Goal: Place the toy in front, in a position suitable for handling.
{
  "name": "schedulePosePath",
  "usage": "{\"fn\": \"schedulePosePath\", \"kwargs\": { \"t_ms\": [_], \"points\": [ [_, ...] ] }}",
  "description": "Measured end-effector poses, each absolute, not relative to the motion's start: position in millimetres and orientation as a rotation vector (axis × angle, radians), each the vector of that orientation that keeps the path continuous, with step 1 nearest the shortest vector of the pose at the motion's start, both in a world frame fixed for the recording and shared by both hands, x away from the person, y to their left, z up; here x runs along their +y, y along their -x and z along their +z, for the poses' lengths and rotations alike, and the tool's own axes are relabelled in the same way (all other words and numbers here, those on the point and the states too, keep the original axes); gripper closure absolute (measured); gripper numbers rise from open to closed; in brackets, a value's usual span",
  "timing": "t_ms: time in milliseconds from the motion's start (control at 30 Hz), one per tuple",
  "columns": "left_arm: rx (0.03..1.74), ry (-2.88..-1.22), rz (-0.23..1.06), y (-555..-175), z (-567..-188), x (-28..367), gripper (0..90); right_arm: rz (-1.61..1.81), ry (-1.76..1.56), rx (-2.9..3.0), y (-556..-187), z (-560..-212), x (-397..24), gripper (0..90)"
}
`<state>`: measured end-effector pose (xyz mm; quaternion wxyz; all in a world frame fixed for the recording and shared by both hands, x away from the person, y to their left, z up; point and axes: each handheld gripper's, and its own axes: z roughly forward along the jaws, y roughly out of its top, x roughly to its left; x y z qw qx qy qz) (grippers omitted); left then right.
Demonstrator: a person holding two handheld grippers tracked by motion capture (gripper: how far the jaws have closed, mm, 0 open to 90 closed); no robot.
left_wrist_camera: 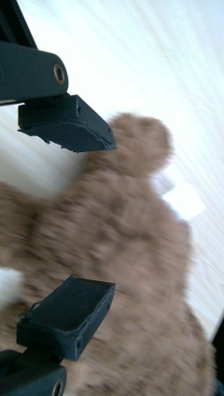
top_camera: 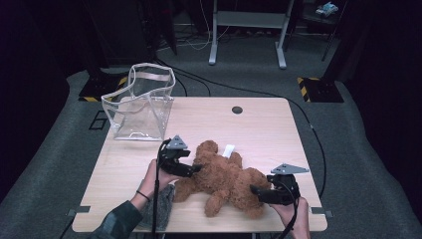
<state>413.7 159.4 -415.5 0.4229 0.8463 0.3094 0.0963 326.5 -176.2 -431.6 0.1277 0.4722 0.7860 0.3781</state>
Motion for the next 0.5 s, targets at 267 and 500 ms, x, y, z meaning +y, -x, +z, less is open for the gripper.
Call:
{"fn": "schedulePosePath", "kwargs": {
  "t_ms": [267, 500],
  "points": [
    [0.726, -2.148, 0.194, -427.1, -423.4, 135.4, 36.4, 1.049, -1.36, 2.299, -328.3, -431.9, -173.2, 37.9],
    [0.74, -2.127, 0.165, -427.9, -429.7, 136.2, 60.5, 1.04, -1.327, 2.305, -329.1, -433.5, -171.4, 50.5]
  ]
}}
